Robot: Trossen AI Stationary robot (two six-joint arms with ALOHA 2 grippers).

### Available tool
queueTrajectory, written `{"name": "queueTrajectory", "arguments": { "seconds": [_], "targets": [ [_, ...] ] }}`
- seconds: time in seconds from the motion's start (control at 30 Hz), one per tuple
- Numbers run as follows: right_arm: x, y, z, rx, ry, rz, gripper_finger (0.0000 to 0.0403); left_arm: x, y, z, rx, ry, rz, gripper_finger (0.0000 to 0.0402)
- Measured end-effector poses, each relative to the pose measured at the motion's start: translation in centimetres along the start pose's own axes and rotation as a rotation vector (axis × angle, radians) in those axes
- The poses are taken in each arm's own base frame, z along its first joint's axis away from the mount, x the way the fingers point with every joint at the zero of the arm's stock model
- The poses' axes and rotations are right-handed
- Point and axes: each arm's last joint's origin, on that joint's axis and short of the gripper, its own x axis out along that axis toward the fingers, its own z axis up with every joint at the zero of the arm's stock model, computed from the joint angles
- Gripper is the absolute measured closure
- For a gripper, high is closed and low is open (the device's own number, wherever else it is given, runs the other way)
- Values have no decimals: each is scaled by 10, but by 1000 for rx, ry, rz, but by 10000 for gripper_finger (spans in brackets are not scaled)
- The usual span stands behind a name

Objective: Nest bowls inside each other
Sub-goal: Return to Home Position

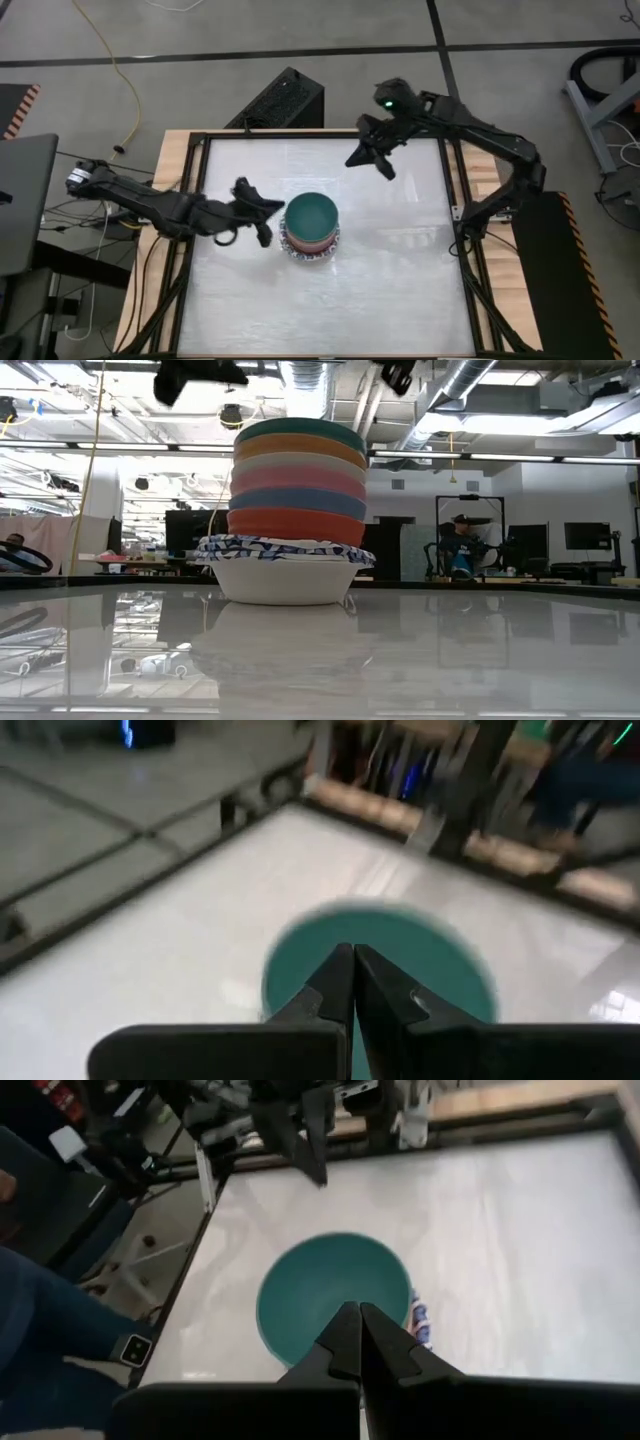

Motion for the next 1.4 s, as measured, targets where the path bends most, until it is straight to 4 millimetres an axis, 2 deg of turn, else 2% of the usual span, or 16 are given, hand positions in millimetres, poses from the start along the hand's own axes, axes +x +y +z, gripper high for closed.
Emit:
{"name": "queueTrajectory", "arguments": {
  "seconds": [0.13,0.27,0.33,0.47,0.57,0.63,0.8,1.07,1.2,1.33,1.4],
  "targets": [
    [-29,20,2,-70,-56,-28,390,-27,14,32,-26,-165,-74,401],
    [-55,42,-7,-155,-138,-15,390,-56,34,59,-83,-323,-149,401],
    [-56,50,-18,-150,-176,-2,390,-68,43,67,-105,-371,-175,401],
    [-37,59,-47,-122,-296,64,390,-82,53,73,-119,-410,-240,401],
    [-23,61,-73,-57,-347,73,390,-85,56,73,-112,-414,-250,401],
    [-23,63,-90,14,-359,52,390,-84,57,73,-107,-408,-252,401],
    [-42,77,-120,82,-428,-32,390,-78,62,69,-111,-348,-247,401],
    [-88,104,-149,28,-600,-115,390,-77,77,70,-130,-303,-340,401],
    [-114,117,-159,12,-696,-128,390,-72,87,65,-167,-206,-361,401],
    [-120,118,-170,139,-704,-170,390,-67,95,59,-196,-149,-283,401],
    [-122,119,-174,165,-704,-188,390,-67,98,60,-275,-167,-204,401]
  ]
}}
